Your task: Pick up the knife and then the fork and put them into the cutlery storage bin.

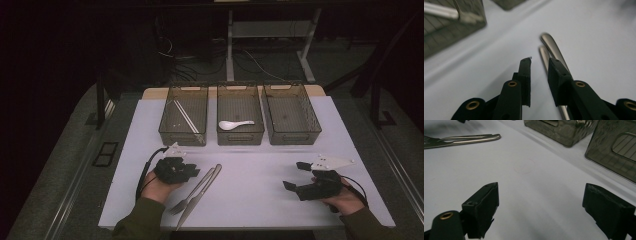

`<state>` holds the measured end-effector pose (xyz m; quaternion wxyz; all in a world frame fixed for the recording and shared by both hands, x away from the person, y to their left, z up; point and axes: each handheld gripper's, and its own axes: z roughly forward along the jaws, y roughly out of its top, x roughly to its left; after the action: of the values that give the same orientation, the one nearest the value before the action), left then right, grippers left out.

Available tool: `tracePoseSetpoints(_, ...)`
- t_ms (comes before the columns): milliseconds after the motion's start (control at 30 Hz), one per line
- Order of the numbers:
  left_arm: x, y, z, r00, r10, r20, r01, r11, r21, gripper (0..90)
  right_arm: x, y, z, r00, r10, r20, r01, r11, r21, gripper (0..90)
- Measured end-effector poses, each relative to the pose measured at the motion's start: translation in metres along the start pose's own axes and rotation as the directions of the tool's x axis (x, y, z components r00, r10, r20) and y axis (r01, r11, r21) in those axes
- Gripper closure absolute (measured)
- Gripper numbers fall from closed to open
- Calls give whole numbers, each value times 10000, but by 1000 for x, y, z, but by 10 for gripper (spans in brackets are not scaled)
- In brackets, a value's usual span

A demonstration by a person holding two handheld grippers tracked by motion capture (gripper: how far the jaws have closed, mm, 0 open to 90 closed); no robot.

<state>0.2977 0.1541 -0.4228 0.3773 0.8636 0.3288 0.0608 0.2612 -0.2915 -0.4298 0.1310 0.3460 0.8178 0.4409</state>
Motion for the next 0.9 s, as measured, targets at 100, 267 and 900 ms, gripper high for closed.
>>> tracePoseSetpoints(100, -7, -11, -7, 9998, -192, 46, 192, 9998, 32, 713, 0, 0, 0, 10000, 6, -1, -6, 10000, 6, 135)
tracePoseSetpoints(267, -18, -24, -9, 9995, -226, 234, 217, 9990, 395, 721, 0, 0, 1, 10000, -9, 3, 9, 10000, 26, 135)
tracePoseSetpoints(900, -14, -26, -1, 9971, 537, -533, -477, 9929, 1089, 827, 1, 0, 1, 10000, -40, 27, 40, 10000, 34, 135)
